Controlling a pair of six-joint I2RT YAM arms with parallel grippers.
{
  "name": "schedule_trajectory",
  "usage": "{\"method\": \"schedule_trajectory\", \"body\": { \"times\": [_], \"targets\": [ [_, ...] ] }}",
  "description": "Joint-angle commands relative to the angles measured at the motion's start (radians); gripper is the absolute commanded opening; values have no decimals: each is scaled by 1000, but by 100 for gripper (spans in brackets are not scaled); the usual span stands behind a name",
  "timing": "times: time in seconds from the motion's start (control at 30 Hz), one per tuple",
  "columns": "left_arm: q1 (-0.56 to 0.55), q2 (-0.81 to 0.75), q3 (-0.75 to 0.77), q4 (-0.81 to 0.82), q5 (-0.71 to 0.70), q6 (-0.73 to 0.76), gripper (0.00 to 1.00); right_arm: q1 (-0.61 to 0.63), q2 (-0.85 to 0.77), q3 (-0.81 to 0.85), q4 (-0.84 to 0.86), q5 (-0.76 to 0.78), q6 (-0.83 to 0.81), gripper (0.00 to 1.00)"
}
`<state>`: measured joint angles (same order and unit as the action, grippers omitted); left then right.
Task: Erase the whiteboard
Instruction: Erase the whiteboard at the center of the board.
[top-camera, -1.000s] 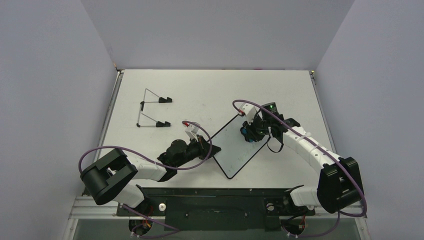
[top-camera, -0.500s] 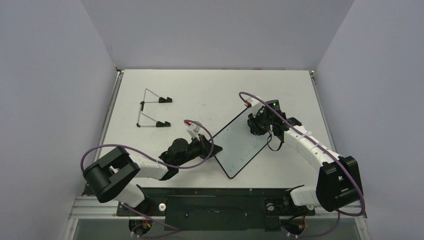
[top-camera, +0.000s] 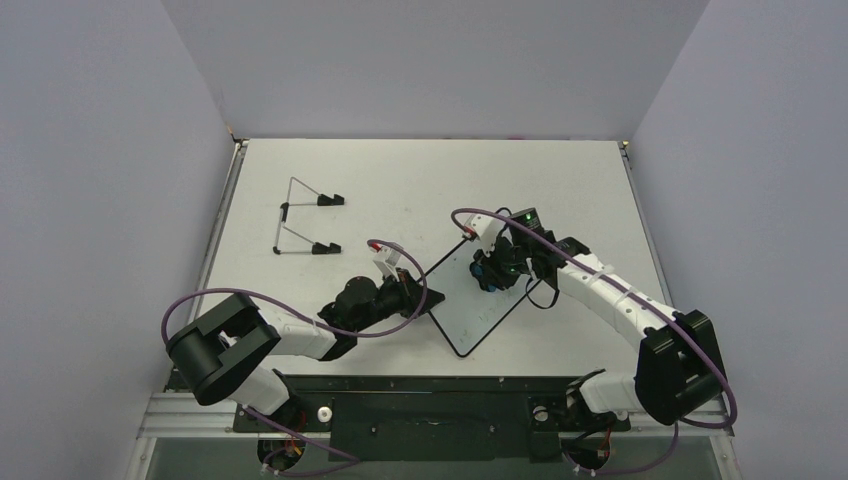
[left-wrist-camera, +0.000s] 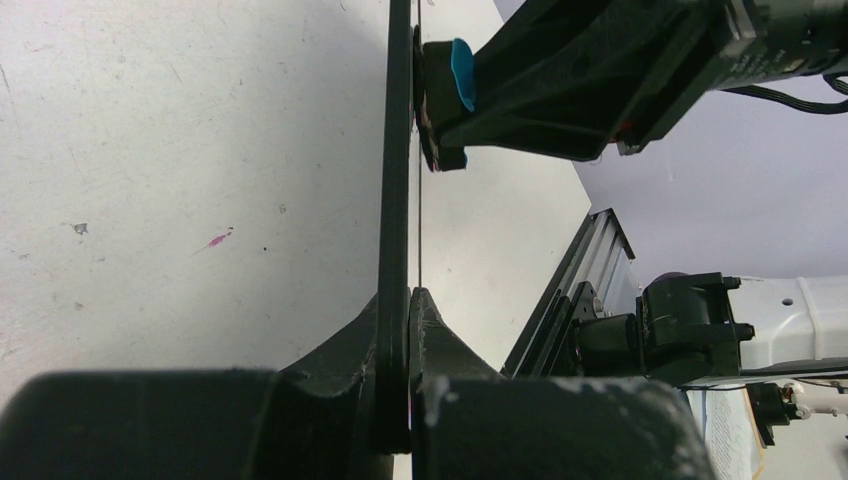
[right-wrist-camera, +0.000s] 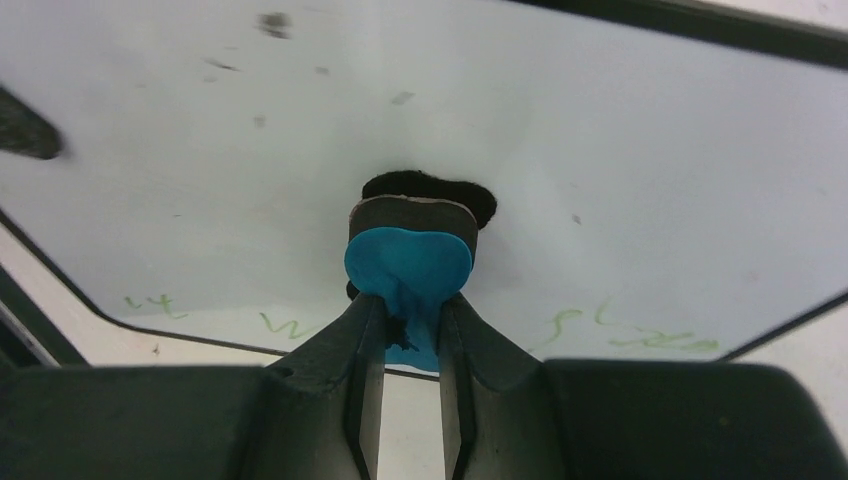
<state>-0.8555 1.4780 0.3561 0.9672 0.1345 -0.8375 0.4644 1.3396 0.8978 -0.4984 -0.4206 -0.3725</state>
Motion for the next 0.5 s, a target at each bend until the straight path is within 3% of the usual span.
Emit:
{"method": "schedule_trajectory", "body": {
  "times": [0.0,0.17,0.47],
  "targets": [
    [-14,-29,23,132,34,6,0,-92,21,15,90,107,101,0],
    [-13,-22,22,142,36,1,0,-126,31,-17,138,195,161,0],
    [-13,-20,15,154,33,-3,0,-5,78,46,-91,-69,-49,0]
  ]
}}
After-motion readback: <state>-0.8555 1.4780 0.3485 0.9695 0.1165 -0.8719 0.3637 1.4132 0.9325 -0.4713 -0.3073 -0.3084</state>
